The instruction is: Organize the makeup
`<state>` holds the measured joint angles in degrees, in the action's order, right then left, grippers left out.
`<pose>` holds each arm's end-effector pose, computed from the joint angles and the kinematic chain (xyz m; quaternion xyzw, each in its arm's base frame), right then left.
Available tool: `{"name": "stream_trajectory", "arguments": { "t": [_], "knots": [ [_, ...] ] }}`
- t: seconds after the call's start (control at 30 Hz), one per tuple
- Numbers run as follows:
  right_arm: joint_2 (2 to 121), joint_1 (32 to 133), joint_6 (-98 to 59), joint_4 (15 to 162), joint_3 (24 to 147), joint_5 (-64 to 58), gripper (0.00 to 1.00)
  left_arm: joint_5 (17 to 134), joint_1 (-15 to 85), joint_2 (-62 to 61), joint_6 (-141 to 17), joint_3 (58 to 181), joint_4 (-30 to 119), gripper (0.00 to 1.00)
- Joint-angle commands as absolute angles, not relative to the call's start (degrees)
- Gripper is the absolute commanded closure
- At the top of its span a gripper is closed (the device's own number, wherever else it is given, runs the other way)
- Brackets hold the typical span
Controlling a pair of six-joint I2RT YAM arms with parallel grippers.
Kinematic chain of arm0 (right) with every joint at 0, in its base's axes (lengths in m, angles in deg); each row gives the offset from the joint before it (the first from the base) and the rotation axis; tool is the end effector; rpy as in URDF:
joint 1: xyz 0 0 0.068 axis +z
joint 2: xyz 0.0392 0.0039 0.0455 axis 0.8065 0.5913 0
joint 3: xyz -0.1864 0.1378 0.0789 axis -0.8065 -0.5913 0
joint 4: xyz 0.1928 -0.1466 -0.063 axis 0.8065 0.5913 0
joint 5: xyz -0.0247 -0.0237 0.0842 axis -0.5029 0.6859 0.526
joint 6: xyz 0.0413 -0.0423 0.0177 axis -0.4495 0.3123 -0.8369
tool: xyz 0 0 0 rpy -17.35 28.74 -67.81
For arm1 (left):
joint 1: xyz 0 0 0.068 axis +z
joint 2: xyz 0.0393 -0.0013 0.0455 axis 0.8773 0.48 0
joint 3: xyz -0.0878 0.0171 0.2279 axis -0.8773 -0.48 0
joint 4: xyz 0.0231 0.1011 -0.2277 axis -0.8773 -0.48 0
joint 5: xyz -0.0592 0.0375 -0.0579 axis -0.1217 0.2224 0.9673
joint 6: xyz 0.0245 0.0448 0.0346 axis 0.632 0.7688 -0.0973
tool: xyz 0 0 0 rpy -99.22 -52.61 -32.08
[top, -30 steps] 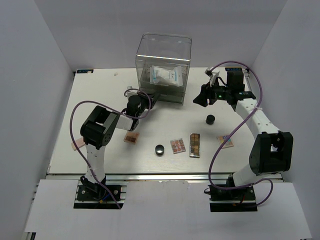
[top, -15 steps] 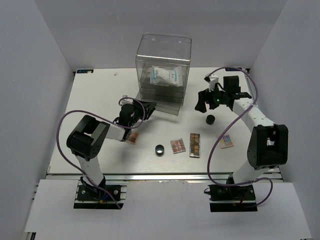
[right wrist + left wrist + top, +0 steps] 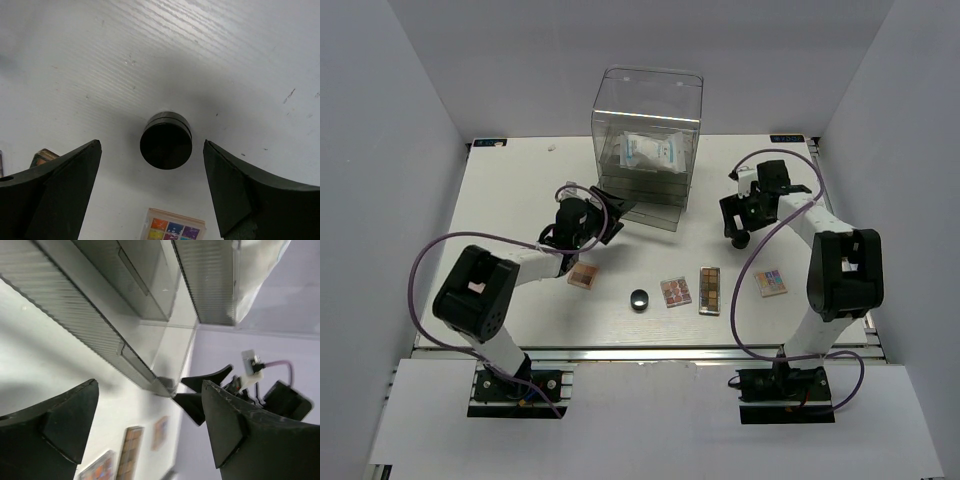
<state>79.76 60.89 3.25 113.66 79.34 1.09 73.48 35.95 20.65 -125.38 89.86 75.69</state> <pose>0.3534 0.0534 0.1817 -0.2171 0.9265 0.0721 0.2987 0.3096 -0.1523 0.1516 -0.3152 0.7577 -0.4646 0.3327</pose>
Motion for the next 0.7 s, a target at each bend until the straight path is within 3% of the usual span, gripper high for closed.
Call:
{"name": "stream_trajectory", "arguments": {
  "t": [0.0, 0.13, 0.3, 0.47, 0.63, 0.67],
  "knots": [
    [81.02, 60.69, 4.63, 115.65, 80.58, -1.98, 0.13, 70.96, 35.65, 14.17, -114.83, 94.0, 60.37, 0.07],
    [82.86, 60.78, 4.72, 114.69, 79.79, -2.6, 0.18, 68.23, 35.65, 10.56, -107.87, 95.85, 51.64, 0.02],
    [84.53, 60.87, 5.33, 112.4, 79.35, -4.44, 0.24, 56.4, 35.57, 8.1, -98.21, 100.59, 35.75, 0.02],
    [85.24, 61.05, 6.48, 111.7, 78.21, -5.23, 0.31, 47.06, 35.74, 3.88, -93.72, 101.83, 32.2, 0.02],
    [84.19, 60.96, 8.85, 109.86, 75.48, -4.88, 0.53, 46.51, 35.74, 1.16, -86.86, 103.15, 30.79, 0.02],
    [83.4, 61.05, 9.46, 109.59, 75.04, -4.19, 0.64, 47.48, 35.74, 0.72, -85.72, 102.8, 31.84, 0.02]
  ]
}}
